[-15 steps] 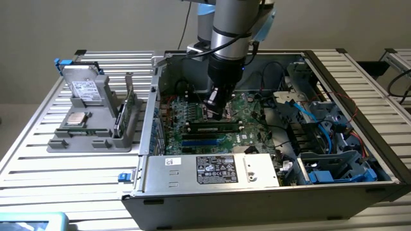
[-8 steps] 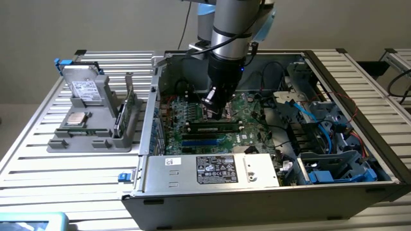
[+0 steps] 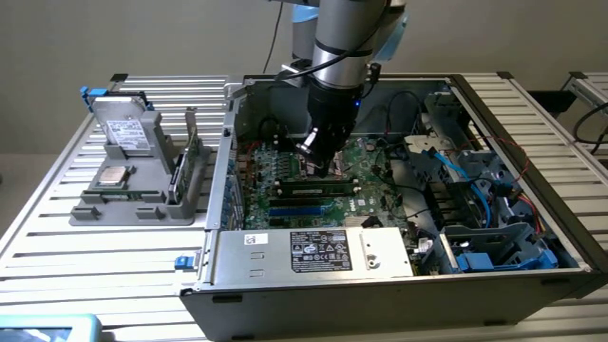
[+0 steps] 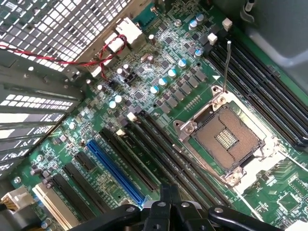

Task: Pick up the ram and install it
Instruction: 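Press down the ram until it locks into place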

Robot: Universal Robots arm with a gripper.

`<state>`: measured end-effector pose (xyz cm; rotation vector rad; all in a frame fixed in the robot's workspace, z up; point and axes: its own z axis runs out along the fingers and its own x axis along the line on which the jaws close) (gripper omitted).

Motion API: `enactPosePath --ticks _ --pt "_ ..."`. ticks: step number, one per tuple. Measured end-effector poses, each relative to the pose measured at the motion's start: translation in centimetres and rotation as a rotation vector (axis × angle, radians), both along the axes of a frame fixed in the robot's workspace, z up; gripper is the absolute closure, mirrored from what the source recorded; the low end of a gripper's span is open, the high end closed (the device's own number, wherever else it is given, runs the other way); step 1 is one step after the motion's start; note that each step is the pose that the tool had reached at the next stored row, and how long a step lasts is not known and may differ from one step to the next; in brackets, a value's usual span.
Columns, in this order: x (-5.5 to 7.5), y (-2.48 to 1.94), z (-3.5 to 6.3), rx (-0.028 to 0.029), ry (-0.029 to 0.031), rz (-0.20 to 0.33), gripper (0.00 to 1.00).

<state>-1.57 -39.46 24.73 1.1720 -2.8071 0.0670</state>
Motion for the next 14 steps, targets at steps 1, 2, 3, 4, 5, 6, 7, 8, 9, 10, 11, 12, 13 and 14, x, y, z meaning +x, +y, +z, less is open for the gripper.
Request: enactPosePath --ticks 1,2,3,4,5,6,7,8,9,10,11,12,13,14 --pt "0.0 0.0 0.0 -0.0004 -0.0029 -0.009 0.89" --pt "0.0 0.0 0.01 -0.0007 -0.0062 -0.017 0.89" --pt "0.0 0.0 0.0 -0.0009 -0.0094 -0.024 0.89" --pt "0.0 0.0 0.0 -0.001 -0.0126 -0.032 0.89" --pt "0.0 0.0 0.0 -0.0013 -0.0156 -0.041 0.89" --pt "0.0 0.0 0.0 -0.0015 -0.0182 -0.05 0.89" --pt "0.0 0.0 0.0 -0.0019 -0.0209 -0.059 0.89" --pt "0.0 0.0 0.0 -0.0021 -0.0237 -0.067 0.89" --pt "0.0 0.0 0.0 -0.0025 -0.0265 -0.076 0.89" --pt "0.0 0.0 0.0 -0.0028 -0.0294 -0.085 0.89" --pt "0.0 0.0 0.0 -0.0032 -0.0321 -0.093 0.89" --pt "0.0 0.0 0.0 -0.0038 -0.0349 -0.102 0.89" --pt "0.0 0.0 0.0 -0.0043 -0.0372 -0.11 0.89" --pt "0.0 0.0 0.01 -0.0051 -0.0397 -0.119 0.89"
